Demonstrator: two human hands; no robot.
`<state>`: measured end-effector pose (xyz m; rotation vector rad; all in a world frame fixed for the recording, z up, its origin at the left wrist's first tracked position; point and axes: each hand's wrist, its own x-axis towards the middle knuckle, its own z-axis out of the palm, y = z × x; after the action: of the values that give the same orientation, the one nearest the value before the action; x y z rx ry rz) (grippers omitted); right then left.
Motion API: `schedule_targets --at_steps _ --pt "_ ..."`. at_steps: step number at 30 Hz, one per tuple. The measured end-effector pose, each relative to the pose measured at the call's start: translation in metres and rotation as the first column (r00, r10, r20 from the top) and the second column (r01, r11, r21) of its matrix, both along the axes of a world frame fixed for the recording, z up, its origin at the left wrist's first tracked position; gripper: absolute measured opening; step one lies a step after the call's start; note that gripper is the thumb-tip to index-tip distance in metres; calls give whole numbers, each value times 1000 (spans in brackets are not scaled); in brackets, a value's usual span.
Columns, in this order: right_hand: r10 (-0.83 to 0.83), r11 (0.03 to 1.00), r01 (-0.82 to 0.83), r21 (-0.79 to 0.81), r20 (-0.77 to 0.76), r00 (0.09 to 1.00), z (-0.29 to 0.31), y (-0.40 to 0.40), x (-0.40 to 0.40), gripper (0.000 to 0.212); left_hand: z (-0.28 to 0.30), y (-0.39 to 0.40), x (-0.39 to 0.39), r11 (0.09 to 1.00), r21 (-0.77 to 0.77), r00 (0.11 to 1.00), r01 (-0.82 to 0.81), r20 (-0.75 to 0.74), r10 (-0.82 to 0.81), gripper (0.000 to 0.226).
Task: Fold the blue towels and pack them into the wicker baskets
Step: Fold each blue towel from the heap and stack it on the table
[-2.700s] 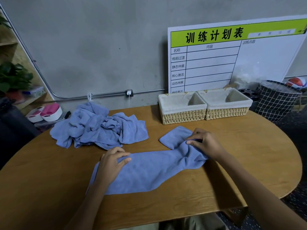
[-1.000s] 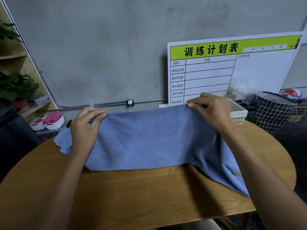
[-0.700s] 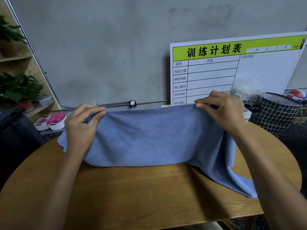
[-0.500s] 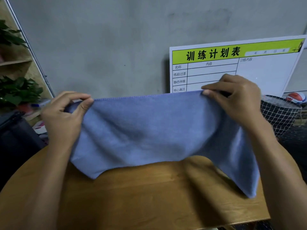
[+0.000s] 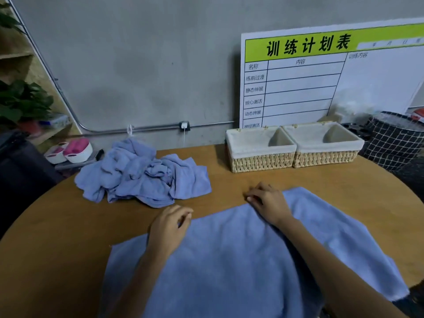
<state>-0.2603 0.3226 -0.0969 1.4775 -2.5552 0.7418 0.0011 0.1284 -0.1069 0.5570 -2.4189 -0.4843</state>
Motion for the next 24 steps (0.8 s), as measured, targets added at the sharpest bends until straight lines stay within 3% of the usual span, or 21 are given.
schedule_targets --at_steps 5,9,14,18,24 --pt "-19 997 19 -79 7 1000 -2 1 -1 15 7 -11 -1 986 -165 1000 26 19 -23 22" --pt "-8 981 47 -188 200 980 3 6 -5 17 19 -27 -10 948 -316 999 22 50 -6 23" --pt "-43 977 89 -192 230 972 2 7 -9 19 15 14 -14 986 -51 977 -162 136 167 10" --pt "-81 982 102 -156 135 988 0 3 -8 19 -8 32 -7 975 -145 979 -169 88 183 28" --pt "-88 971 127 -202 191 978 -3 4 -14 21 -2 -3 -30 984 -148 988 -95 110 112 35"
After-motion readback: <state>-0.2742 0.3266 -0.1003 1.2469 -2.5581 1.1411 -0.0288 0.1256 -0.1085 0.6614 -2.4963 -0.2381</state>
